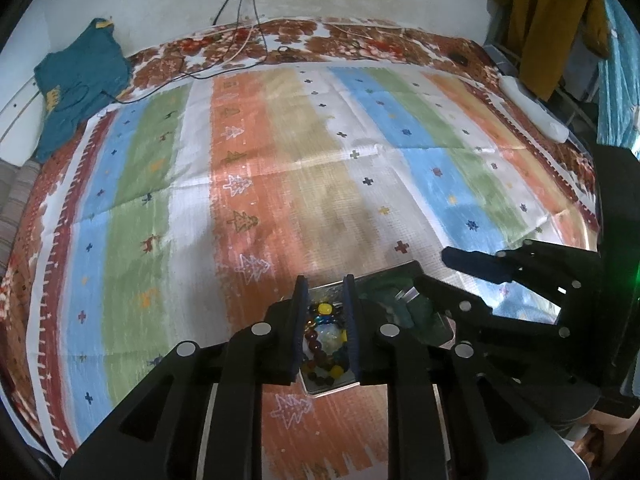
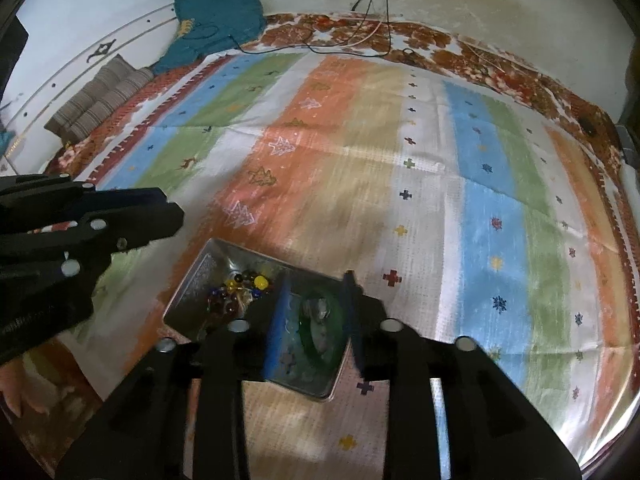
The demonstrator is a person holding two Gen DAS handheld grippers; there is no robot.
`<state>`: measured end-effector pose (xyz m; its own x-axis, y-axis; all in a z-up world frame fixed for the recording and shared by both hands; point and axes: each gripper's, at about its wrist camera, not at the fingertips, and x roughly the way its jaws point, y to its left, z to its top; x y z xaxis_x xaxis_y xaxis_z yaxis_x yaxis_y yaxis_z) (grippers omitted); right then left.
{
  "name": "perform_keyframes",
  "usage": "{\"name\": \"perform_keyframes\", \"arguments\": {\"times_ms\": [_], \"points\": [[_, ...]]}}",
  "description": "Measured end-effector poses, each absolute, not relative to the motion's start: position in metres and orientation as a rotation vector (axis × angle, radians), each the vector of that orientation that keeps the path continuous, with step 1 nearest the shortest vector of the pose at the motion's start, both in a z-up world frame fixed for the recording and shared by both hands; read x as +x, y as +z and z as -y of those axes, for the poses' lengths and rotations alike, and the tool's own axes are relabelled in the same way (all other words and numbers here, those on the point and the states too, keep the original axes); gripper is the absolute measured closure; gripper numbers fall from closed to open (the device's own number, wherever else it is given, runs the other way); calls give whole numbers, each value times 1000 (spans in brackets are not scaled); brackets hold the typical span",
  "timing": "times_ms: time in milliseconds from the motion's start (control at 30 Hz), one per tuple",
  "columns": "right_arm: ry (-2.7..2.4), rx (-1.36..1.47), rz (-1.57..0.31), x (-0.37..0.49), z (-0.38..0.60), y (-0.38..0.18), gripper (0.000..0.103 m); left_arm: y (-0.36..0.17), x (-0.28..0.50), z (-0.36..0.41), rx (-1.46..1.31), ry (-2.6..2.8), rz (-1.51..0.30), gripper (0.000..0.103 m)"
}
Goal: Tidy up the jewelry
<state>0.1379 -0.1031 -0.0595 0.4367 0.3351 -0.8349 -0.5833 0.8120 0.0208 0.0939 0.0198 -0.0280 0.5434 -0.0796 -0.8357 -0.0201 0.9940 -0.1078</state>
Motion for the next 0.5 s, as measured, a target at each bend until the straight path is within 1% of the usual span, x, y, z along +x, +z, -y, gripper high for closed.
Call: {"name": "perform_keyframes", "arguments": {"times_ms": [33, 100, 233, 267, 300, 367, 400, 500], "points": [[579, -294, -961, 136, 104, -60, 70, -27, 92, -20, -111, -34, -993, 79], [575, -302, -956, 133, 105, -59, 69, -25, 86, -20, -119, -35, -983, 71], [574, -285, -941, 125, 112, -53, 60, -22, 73, -20, -129, -43, -969, 62], [572, -280, -937, 124, 114, -52, 59, -22, 71, -20, -128, -43, -968, 58], [569, -273, -933, 122, 117, -50, 56, -22, 68, -20, -128, -43, -967, 55], [560, -267, -921, 119, 121, -48, 51, -21, 64, -20, -132, -41, -967, 52], [554, -262, -913, 118, 124, -46, 49, -21, 62, -21, -133, -39, -967, 47], [552, -235, -907, 115, 130, -42, 45, -20, 56, -21, -137, -36, -964, 39]]}}
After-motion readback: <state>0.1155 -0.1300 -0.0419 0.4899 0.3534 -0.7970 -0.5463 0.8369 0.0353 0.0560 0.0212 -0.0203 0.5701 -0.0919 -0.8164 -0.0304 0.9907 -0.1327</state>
